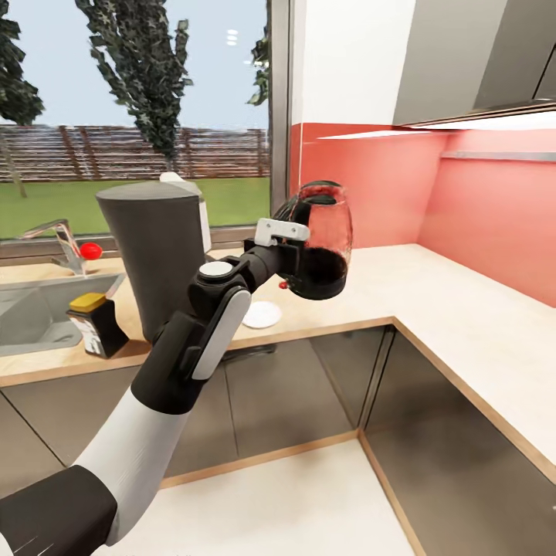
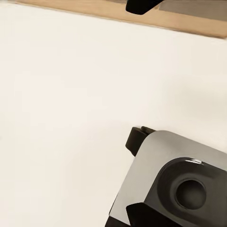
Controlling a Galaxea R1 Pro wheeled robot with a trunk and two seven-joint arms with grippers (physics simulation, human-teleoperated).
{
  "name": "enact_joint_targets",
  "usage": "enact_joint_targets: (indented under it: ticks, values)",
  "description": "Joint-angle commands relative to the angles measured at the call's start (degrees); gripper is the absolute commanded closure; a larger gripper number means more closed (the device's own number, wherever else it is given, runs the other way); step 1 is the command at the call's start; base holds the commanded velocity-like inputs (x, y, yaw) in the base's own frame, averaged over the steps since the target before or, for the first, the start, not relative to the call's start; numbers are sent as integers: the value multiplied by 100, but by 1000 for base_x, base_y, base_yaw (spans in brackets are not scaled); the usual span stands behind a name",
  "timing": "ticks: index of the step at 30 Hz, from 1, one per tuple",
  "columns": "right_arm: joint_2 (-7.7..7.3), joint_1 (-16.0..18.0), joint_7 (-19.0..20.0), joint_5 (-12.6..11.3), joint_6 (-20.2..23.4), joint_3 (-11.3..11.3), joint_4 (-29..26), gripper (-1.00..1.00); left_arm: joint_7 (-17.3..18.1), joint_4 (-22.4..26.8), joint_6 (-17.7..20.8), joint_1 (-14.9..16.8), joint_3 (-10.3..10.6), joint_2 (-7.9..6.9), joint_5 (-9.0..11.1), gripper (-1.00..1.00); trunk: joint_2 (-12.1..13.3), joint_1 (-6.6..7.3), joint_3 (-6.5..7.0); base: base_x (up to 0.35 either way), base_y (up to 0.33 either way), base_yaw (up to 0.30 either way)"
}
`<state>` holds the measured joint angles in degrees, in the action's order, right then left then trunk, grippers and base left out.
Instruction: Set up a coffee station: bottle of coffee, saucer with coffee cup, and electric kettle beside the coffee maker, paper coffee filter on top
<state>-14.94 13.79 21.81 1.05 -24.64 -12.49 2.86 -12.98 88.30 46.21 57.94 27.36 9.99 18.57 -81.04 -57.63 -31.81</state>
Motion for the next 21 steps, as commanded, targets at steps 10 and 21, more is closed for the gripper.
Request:
enact_joint_targets:
  ticks: [10, 21]
  values:
    - [6, 9, 11, 9, -40, -7, 21, -100, -56, 3, 21, 7, -6, 0, 25, 100, -4, 0, -6, 82, -64, 121]
    - [7, 9, 11, 9, -41, -7, 21, -100, -56, -11, 28, 7, -11, 0, 24, 100, -4, 0, -6, 126, -98, 9]
